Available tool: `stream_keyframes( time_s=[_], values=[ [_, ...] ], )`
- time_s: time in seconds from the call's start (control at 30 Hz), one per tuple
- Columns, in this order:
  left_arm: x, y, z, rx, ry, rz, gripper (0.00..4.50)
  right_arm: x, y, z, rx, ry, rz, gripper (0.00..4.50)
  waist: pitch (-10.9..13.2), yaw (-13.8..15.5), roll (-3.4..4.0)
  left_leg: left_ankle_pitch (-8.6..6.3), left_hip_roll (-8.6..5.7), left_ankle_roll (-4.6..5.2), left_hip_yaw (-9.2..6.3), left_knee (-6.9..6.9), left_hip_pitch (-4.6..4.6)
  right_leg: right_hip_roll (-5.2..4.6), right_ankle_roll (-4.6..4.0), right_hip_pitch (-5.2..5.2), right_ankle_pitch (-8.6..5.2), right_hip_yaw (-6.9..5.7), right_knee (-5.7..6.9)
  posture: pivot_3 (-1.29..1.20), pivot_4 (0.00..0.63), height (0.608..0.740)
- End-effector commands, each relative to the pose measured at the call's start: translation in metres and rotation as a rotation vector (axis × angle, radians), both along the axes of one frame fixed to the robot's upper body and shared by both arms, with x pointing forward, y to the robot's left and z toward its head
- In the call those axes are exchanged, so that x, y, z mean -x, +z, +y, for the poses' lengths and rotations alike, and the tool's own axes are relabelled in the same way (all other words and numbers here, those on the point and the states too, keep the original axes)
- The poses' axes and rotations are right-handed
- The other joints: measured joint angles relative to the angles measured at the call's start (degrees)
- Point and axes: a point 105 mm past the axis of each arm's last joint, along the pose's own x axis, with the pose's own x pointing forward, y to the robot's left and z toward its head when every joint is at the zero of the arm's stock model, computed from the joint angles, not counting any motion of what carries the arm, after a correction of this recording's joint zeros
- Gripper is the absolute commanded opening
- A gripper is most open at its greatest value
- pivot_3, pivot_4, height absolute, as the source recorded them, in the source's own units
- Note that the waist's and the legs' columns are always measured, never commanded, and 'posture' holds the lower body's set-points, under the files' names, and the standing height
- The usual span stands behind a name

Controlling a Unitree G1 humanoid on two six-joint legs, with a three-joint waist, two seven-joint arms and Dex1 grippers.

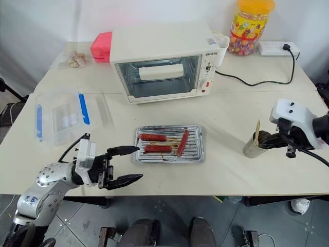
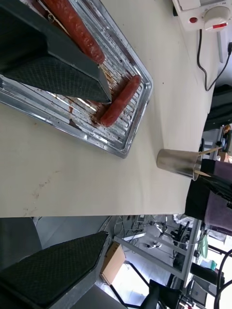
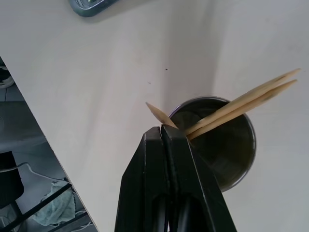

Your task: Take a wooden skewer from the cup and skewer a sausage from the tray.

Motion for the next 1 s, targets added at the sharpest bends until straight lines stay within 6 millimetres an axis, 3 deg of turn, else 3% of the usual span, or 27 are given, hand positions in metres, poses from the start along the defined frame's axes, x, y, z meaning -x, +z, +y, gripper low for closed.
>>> stream_keyframes(
  time_s=[0.03, 0.2, 0.63, 0.7, 0.9, 1.0],
  values=[
    [0.0, 0.008, 0.002, 0.002, 0.006, -0.041, 4.5, 0.003, 0.013, -0.002, 0.028, 0.009, -0.026, 0.58, 0.0, 0.0, 0.0, 0.0, -0.01, 0.0, 0.0, 0.0, 0.0, 0.0, 0.0, 0.0, 0.0, 0.0, 0.0, 0.0, 0.15, 0.74],
    [-0.001, 0.008, 0.001, 0.004, 0.005, -0.041, 4.5, -0.004, 0.015, 0.008, 0.017, 0.047, -0.079, 2.21, 0.0, -0.1, 0.0, 0.0, 0.01, 0.0, 0.0, 0.0, 0.0, 0.0, 0.0, 0.0, 0.0, 0.01, 0.0, 0.0, 0.15, 0.74],
    [-0.001, 0.008, 0.0, 0.005, 0.01, -0.044, 4.5, -0.012, 0.004, 0.009, 0.093, 0.023, -0.069, 2.21, 0.0, -0.1, 0.0, 0.0, 0.0, 0.0, 0.0, -0.01, -0.01, 0.0, 0.0, -0.03, 0.0, 0.01, 0.0, 0.0, 0.15, 0.74],
    [-0.001, 0.008, 0.001, 0.005, 0.012, -0.044, 4.5, -0.014, 0.005, 0.008, 0.091, 0.016, -0.079, 1.84, 0.0, 0.0, 0.0, 0.0, 0.0, 0.0, 0.01, -0.01, -0.01, 0.01, 0.0, -0.03, 0.0, 0.01, 0.0, 0.0, 0.15, 0.74],
    [0.0, 0.007, 0.001, 0.006, 0.015, -0.042, 4.5, -0.015, 0.005, 0.009, 0.083, 0.016, -0.078, 0.06, 0.0, 0.0, 0.0, 0.0, -0.01, 0.0, 0.01, -0.01, -0.01, 0.0, 0.0, -0.03, 0.0, 0.01, 0.01, 0.0, 0.15, 0.74],
    [0.0, 0.007, 0.001, 0.007, 0.017, -0.041, 4.5, -0.013, 0.007, 0.008, 0.076, 0.018, -0.071, 0.06, 0.0, 0.0, -0.01, 0.0, -0.01, 0.0, 0.01, 0.0, -0.01, 0.0, 0.0, -0.03, 0.0, 0.01, 0.0, 0.0, 0.15, 0.74]
  ],
)
